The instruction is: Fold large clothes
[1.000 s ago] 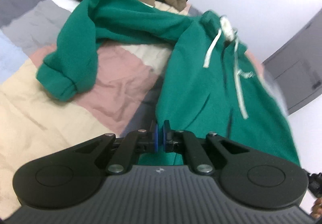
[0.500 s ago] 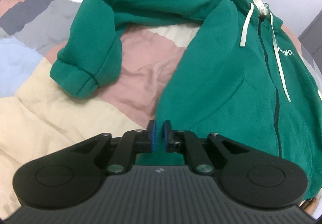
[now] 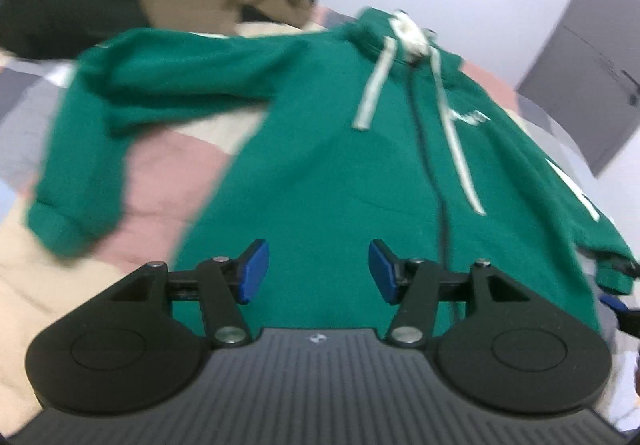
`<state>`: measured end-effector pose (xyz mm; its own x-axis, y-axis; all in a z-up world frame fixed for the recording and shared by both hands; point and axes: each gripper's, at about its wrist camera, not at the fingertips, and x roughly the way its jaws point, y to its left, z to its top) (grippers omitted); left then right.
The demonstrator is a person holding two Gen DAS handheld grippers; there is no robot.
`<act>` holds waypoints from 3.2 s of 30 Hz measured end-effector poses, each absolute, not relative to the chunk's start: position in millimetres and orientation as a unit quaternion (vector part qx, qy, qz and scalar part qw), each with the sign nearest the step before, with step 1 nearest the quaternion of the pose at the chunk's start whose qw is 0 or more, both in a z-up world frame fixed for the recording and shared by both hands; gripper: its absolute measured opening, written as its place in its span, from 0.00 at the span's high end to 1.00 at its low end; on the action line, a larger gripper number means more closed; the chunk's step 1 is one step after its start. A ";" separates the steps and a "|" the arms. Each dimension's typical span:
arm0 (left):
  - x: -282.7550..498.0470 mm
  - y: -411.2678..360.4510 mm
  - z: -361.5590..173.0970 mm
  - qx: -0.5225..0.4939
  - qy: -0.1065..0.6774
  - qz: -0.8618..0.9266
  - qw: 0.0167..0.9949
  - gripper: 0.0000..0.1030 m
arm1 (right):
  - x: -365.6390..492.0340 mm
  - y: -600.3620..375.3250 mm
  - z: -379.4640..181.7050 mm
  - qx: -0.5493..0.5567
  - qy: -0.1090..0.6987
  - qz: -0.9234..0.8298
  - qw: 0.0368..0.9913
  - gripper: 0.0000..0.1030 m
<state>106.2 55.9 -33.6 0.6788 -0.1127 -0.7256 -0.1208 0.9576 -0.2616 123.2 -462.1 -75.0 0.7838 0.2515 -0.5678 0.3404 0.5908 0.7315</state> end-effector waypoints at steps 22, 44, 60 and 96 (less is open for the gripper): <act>177.2 12.7 -114.3 -0.186 0.378 -0.058 0.905 0.41 | 252.2 -577.2 -117.2 0.531 0.175 -0.185 0.808 0.32; 178.6 0.4 -116.2 -0.149 0.372 -0.057 0.915 0.41 | 261.6 -646.2 -54.4 0.490 0.055 -0.109 0.863 0.32; 189.3 -8.4 -126.7 -0.124 0.363 -0.034 0.923 0.40 | 298.4 -699.0 -109.2 0.449 0.118 -0.188 0.865 0.84; 161.0 65.6 -66.2 -0.193 0.263 -0.021 0.945 0.40 | 291.9 -356.1 169.1 -0.182 0.010 -0.014 0.983 0.86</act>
<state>161.0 65.6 -66.2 0.8610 -0.1416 -0.4884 -0.0608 0.9249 -0.3753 291.9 -356.0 169.1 0.9994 -0.0318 -0.0145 0.0245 0.9335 -0.3576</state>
